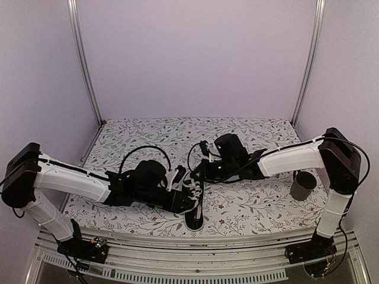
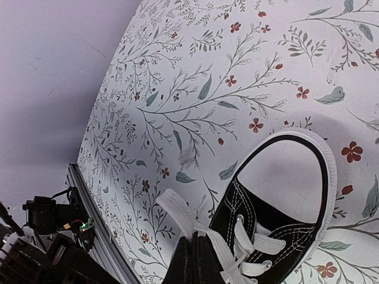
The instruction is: Tie the shoes
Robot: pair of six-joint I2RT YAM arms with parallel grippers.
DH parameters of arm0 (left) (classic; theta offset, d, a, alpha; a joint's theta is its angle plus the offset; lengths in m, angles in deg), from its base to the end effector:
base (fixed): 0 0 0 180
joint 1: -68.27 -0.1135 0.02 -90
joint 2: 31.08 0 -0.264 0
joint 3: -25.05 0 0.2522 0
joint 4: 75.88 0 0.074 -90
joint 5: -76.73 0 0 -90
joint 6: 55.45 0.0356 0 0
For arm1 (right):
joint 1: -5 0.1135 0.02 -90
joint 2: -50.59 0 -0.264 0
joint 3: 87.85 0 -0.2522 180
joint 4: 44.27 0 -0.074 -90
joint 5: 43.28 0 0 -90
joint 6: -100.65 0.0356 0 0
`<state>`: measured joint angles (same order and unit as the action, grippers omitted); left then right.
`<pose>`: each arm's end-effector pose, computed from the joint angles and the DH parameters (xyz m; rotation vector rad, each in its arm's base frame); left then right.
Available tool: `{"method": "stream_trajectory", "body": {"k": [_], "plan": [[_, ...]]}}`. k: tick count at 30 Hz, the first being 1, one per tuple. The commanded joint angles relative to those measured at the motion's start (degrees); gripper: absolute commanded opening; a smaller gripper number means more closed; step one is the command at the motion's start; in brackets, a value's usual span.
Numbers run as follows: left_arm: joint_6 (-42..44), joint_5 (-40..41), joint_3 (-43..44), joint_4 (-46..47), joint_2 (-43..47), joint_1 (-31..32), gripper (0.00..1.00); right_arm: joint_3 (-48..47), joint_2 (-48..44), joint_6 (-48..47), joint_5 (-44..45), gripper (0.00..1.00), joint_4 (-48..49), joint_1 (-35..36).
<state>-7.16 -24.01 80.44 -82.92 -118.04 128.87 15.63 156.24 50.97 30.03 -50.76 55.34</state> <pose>0.1445 -0.2699 0.1771 0.5220 2.4486 -1.0847 0.2470 0.3140 0.1820 -0.3940 2.4011 1.1366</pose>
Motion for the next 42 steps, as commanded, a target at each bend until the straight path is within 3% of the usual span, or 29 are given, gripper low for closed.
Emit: {"method": "stream_trajectory", "body": {"k": [1, 12, 23, 30, 42], "plan": [[-2.5, 1.4, 0.3, 3.1, -2.0, 1.2, 0.44, 0.7, -2.7, 0.3, 1.1, 0.02, 0.5, -0.3], [-0.4, 0.9, 5.6, 1.7, -8.1, 1.2, 0.45, 1.3, -3.1, 0.3, 1.0, 0.02, 0.6, -0.4], [0.6, 5.4, 9.1, -1.6, -11.8, 1.3, 0.47, 1.9, -3.2, 0.5, 0.6, 0.02, 1.1, -0.4], [0.7, 9.6, 10.2, -5.1, -11.0, 1.8, 0.28, 2.5, -3.5, 0.7, 0.7, 0.02, 1.6, -0.4], [0.9, 9.5, 8.5, -5.6, -5.3, 2.0, 0.0, 4.6, -5.5, 0.8, 1.7, 0.02, 1.5, -0.7]]}}
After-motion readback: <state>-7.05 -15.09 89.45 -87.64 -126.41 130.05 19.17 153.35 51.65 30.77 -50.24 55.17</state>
